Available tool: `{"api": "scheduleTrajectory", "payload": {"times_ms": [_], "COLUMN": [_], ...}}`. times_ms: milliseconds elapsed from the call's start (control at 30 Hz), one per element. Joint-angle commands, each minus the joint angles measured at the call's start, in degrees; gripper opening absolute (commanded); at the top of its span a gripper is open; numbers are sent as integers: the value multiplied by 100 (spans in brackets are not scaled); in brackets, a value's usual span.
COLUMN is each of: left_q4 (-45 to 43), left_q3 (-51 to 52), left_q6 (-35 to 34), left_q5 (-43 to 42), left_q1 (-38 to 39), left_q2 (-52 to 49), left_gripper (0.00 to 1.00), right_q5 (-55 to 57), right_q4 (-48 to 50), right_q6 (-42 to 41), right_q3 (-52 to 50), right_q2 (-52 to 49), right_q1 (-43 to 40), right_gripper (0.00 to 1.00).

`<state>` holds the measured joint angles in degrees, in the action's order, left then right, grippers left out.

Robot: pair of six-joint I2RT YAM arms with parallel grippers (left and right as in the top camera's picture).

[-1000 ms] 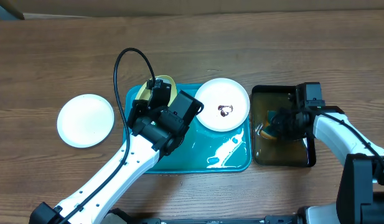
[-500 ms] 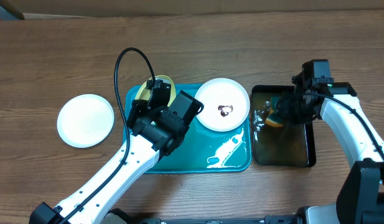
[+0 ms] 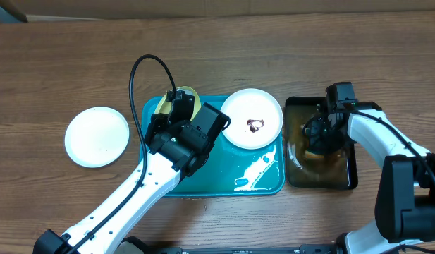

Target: Clean dirty plates on tray and stack at the side

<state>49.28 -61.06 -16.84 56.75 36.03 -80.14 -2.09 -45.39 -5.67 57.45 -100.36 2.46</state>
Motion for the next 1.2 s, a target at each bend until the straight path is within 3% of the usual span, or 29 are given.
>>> {"api": "scheduleTrajectory", "payload": {"times_ms": [0,33,67,167,400,533,767,1167], "left_q4": [-24,-24,-26,-28,-26,-24,-26,-26], "left_q3": [4,4,4,4,4,4,4,4], "left_q6": [-162,-162,-162,-164,-162,-162,-162,-162], "left_q5": [22,17,17,17,15,15,15,17], "left_q1": [55,52,52,52,52,52,52,52], "left_q2": [109,109,109,109,109,109,109,109], "left_gripper": [4,4,4,4,4,4,4,4], "right_q5": [160,157,149,94,94,-229,-564,-553], "right_q4": [39,35,-79,-413,-1462,-1552,-1519,-424], "right_q6": [164,162,140,118,15,-50,-52,-205], "right_q3": [-92,-87,-31,203,1421,1622,1322,94], "right_q2": [-369,-369,-369,-367,-216,-44,-70,-70], "right_q1": [22,22,22,15,15,17,17,17], "right_gripper": [5,13,40,48,49,49,48,46]}}
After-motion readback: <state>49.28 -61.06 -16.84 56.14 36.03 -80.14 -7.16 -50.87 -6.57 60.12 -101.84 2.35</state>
